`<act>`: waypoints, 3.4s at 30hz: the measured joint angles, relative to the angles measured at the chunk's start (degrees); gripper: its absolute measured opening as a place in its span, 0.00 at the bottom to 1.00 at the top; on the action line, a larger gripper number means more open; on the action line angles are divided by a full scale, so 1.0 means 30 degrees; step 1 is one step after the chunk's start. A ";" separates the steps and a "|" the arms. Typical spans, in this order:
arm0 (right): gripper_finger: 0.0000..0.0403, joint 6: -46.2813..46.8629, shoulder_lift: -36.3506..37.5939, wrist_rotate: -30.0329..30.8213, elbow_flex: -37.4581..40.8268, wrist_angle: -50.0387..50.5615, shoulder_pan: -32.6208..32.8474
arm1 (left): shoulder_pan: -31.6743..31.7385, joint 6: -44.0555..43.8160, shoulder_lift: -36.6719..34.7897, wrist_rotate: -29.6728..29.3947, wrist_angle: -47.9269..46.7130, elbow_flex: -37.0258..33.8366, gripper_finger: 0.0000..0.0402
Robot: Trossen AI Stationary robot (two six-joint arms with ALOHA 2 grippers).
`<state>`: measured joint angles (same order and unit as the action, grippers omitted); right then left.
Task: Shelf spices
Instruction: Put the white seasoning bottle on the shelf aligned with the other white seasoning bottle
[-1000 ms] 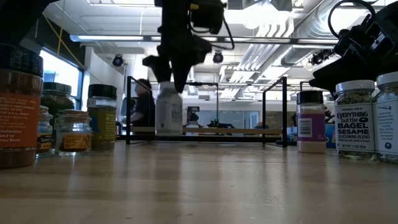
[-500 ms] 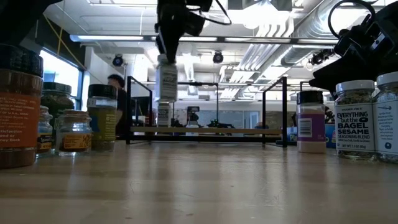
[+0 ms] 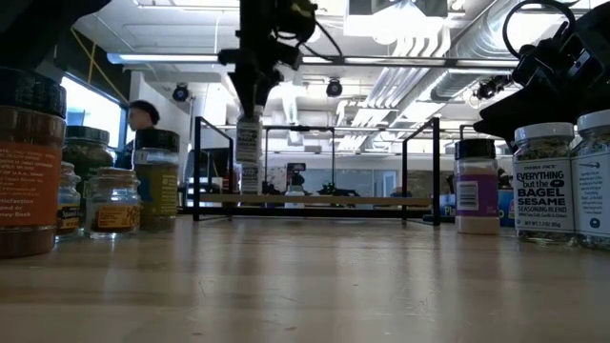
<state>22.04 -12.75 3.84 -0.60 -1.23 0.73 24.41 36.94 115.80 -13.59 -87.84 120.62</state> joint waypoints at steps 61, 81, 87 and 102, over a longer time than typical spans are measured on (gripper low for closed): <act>0.27 0.0000 0.0000 0.0000 0.0000 0.0000 0.0006 | 0.2323 0.1405 0.2991 -0.2265 0.1358 -0.0029 0.62; 0.27 0.0000 0.0000 0.0000 0.0000 0.0000 0.0006 | 0.2162 0.1256 0.2955 -0.2571 0.1384 -0.0007 0.62; 0.27 0.0000 0.0000 0.0000 0.0000 0.0000 0.0007 | 0.2162 0.1242 0.2955 -0.2557 0.1476 -0.0007 0.62; 0.27 0.0000 0.0005 0.0000 0.0000 0.0000 0.0007 | 0.2141 0.0710 0.2955 -0.2658 0.2430 -0.0007 0.67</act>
<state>22.04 -12.74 3.84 -0.60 -1.23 0.75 30.83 39.07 124.66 -21.56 -80.55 120.60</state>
